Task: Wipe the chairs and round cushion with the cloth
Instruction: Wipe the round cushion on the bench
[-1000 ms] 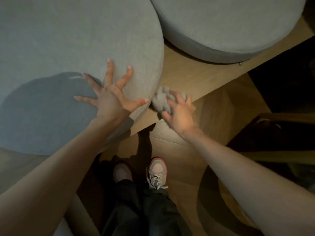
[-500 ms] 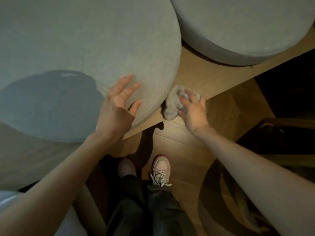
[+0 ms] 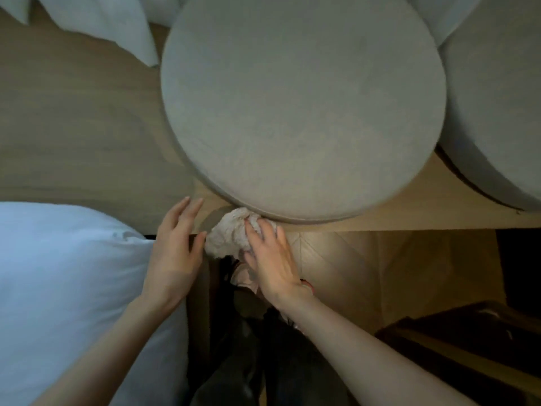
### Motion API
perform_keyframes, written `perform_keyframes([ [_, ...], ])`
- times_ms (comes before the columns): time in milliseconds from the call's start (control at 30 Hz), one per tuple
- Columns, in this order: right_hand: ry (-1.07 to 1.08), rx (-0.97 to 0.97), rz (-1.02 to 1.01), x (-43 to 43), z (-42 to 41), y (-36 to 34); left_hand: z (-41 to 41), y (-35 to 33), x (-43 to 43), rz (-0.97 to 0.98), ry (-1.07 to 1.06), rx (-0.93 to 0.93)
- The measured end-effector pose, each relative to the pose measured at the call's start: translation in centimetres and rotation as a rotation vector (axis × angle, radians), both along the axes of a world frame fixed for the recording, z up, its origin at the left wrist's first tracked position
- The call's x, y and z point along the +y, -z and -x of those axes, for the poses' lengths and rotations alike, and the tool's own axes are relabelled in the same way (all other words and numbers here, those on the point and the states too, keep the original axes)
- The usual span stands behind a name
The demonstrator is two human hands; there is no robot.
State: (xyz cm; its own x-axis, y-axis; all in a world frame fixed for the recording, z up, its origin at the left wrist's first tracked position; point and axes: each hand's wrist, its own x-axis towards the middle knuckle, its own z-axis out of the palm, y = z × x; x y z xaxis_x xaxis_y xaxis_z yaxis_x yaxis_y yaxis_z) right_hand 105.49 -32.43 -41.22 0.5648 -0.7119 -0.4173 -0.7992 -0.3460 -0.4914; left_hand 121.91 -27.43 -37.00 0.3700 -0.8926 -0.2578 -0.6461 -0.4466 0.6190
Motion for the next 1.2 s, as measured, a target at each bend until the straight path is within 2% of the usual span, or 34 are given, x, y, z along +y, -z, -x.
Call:
perform_keyframes([
  [67, -0.045, -0.018, -0.092, -0.5, -1.7, -0.1, -0.4, 0.4, 0.9, -0.002, -0.082, 0.057],
  [200, -0.017, -0.12, -0.516, -1.5, -4.4, -0.5, 1.2, 1.2, 3.1, -0.074, -0.338, 0.225],
  [300, 0.117, -0.256, -0.704, -2.8, -4.8, -1.7, 3.2, 1.7, 4.5, -0.004, -0.335, 0.265],
  [367, 0.03, -0.174, -0.611, -4.0, -4.4, -2.6, 3.4, 2.8, 4.4, 0.008, -0.275, 0.232],
  [433, -0.102, -0.105, -0.417, -5.2, -4.1, -3.2, 3.1, 4.2, 3.4, -0.069, -0.265, 0.171],
  [567, -0.188, -0.226, 0.035, -7.0, -3.6, -4.6, 2.9, 5.9, 0.6, -0.108, -0.261, -0.012],
  [633, -0.208, -0.188, 0.206, -8.1, -3.2, -4.5, 3.1, 6.4, -0.5, -0.102, -0.3, -0.099],
  [800, -0.319, 0.051, 0.258, -10.3, -4.6, -3.0, 2.2, 7.9, -2.3, -0.227, -0.269, -0.197],
  [900, -0.364, 0.058, 0.282, -11.6, -7.4, -2.3, 0.1, 8.2, -3.2, -0.241, -0.219, -0.264],
  [1067, -0.361, 0.067, 0.346, -14.7, -11.8, -2.0, -4.8, 8.0, -6.1, -0.287, -0.439, -0.268],
  [1200, -0.288, 0.083, 0.372, -17.0, -14.0, -1.6, -8.8, 7.8, -9.6, -0.269, -0.294, -0.299],
])
